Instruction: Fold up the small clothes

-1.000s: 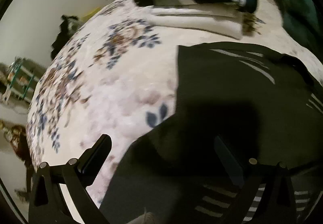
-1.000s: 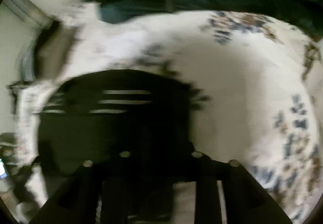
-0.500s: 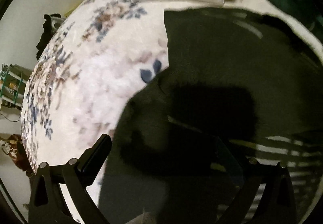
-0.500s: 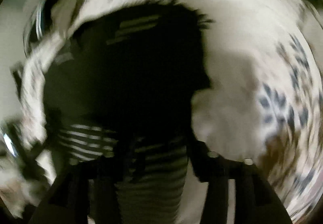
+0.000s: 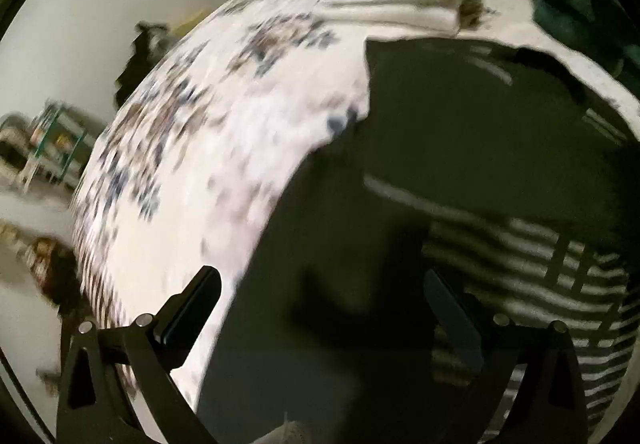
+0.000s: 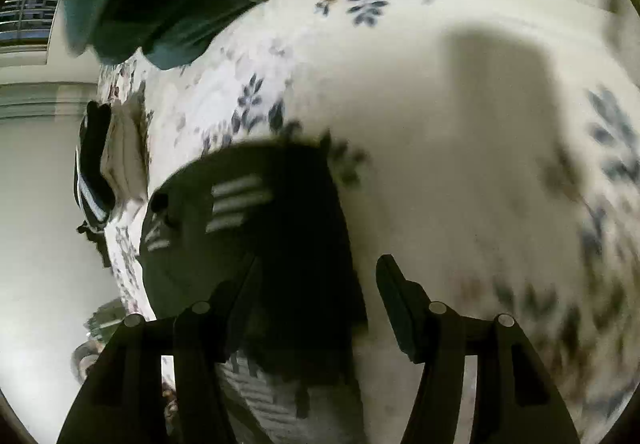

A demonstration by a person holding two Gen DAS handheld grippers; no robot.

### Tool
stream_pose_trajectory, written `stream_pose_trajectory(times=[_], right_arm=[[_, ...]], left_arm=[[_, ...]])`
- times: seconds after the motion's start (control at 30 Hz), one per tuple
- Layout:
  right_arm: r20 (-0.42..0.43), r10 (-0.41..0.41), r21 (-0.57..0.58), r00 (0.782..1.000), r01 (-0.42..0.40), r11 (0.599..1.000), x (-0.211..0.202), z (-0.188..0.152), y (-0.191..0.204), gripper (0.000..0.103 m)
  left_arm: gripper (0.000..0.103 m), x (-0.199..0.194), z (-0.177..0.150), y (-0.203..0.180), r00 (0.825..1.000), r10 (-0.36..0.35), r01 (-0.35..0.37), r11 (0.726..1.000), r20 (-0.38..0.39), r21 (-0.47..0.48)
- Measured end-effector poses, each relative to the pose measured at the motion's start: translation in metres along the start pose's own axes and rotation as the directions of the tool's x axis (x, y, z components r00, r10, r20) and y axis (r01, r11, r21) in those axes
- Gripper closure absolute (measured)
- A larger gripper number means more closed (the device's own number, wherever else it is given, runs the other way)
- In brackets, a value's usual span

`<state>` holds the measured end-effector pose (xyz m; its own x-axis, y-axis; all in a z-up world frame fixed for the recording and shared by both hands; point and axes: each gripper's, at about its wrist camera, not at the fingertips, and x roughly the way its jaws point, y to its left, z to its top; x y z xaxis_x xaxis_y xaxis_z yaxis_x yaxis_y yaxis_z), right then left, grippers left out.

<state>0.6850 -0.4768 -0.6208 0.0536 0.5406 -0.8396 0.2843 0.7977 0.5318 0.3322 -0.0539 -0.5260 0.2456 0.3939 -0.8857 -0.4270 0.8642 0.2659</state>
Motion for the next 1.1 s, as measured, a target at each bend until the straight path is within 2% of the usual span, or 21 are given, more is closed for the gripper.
stream_pose_trajectory(times=[0.07,0.17,0.2,0.23,0.27,0.3,0.33,0.4,0.43,0.47,0.53,0.57,0.6,0.63,0.7,0.83,0.93,1.0,1.07,1.1], right_arm=[[-0.048,0.037,0.007,0.998,-0.037,0.999,0.032,0.032,-0.006,0.041],[-0.125,0.113,-0.003,0.986,-0.114,0.994,0.068,0.058,-0.008,0.043],[-0.145,0.156,-0.015,0.977,-0.16,0.987,0.076,0.062,-0.006,0.063],[-0.161,0.168,-0.037,0.972,-0.176,0.984,0.082,0.062,-0.004,0.096],[-0.188,0.131,-0.083,0.973,-0.149,0.985,0.091,0.062,0.001,0.096],[-0.176,0.084,-0.126,0.981,-0.107,0.986,0.092,0.06,0.006,0.096],[-0.137,0.028,-0.19,0.99,-0.054,0.98,0.084,0.06,0.013,0.097],[-0.076,-0.009,-0.247,0.997,-0.01,0.969,0.067,0.063,0.021,0.099],[-0.048,-0.053,-0.263,0.997,0.038,0.964,0.061,0.07,0.021,0.099],[-0.065,-0.08,-0.256,0.995,0.061,0.965,0.065,0.075,0.017,0.098],[-0.139,-0.098,-0.248,0.985,0.062,0.967,0.075,0.077,0.012,0.096],[-0.174,-0.082,-0.247,0.981,0.037,0.968,0.076,0.075,0.014,0.094],[-0.202,-0.07,-0.248,0.977,0.018,0.969,0.072,0.072,0.015,0.082],[-0.223,-0.062,-0.251,0.973,0.004,0.968,0.065,0.067,0.015,0.065],[-0.237,-0.008,-0.248,0.971,-0.052,0.967,0.046,0.054,0.01,0.045],[-0.281,0.019,-0.242,0.959,-0.09,0.966,0.011,0.014,-0.018,0.044],[-0.292,0.021,-0.23,0.956,-0.092,0.969,0.002,-0.001,-0.039,0.044],[-0.284,0.033,-0.211,0.958,-0.095,0.973,-0.002,0.002,-0.053,0.044],[-0.269,0.071,-0.158,0.961,-0.117,0.981,0.001,0.016,-0.063,0.044],[-0.264,0.091,-0.139,0.96,-0.131,0.982,0.004,0.024,-0.064,0.044]], left_arm=[[0.0,-0.009,-0.016,-0.004,0.999,0.046,-0.046,0.999,-0.006,-0.023],[0.0,-0.029,-0.048,-0.011,0.996,0.083,-0.085,0.994,-0.031,-0.066],[0.0,-0.034,-0.058,-0.015,0.996,0.082,-0.085,0.994,-0.047,-0.075],[0.0,-0.037,-0.065,-0.018,0.995,0.079,-0.083,0.994,-0.057,-0.076],[0.0,-0.042,-0.078,-0.025,0.994,0.075,-0.08,0.995,-0.075,-0.067],[0.0,-0.046,-0.086,-0.03,0.994,0.075,-0.08,0.995,-0.084,-0.053],[0.0,-0.051,-0.096,-0.037,0.992,0.08,-0.083,0.996,-0.093,-0.03],[0.0,-0.06,-0.114,-0.046,0.991,0.077,-0.078,0.997,-0.108,0.0],[0.0,-0.064,-0.123,-0.05,0.991,0.064,-0.064,0.998,-0.119,0.011],[0.0,-0.068,-0.131,-0.053,0.99,0.061,-0.059,0.998,-0.128,0.017],[0.0,-0.074,-0.146,-0.057,0.986,0.055,-0.053,0.998,-0.157,0.017],[0.0,-0.078,-0.155,-0.06,0.983,0.047,-0.046,0.999,-0.177,0.015],[0.0,-0.082,-0.162,-0.062,0.981,0.041,-0.039,0.999,-0.19,0.013],[0.0,-0.086,-0.168,-0.063,0.98,0.032,-0.029,0.999,-0.194,0.014],[0.0,-0.1,-0.185,-0.071,0.98,-0.002,0.008,1.0,-0.199,0.029],[0.0,-0.124,-0.226,-0.109,0.973,-0.093,0.124,0.982,-0.21,0.143],[0.003,-0.123,-0.253,-0.151,0.951,-0.18,0.235,0.95,-0.253,0.208],[0.014,-0.111,-0.265,-0.18,0.936,-0.209,0.279,0.93,-0.284,0.237],[0.047,-0.098,-0.27,-0.205,0.938,-0.192,0.273,0.921,-0.288,0.279],[0.055,-0.091,-0.271,-0.217,0.948,-0.152,0.24,0.919,-0.279,0.312]])
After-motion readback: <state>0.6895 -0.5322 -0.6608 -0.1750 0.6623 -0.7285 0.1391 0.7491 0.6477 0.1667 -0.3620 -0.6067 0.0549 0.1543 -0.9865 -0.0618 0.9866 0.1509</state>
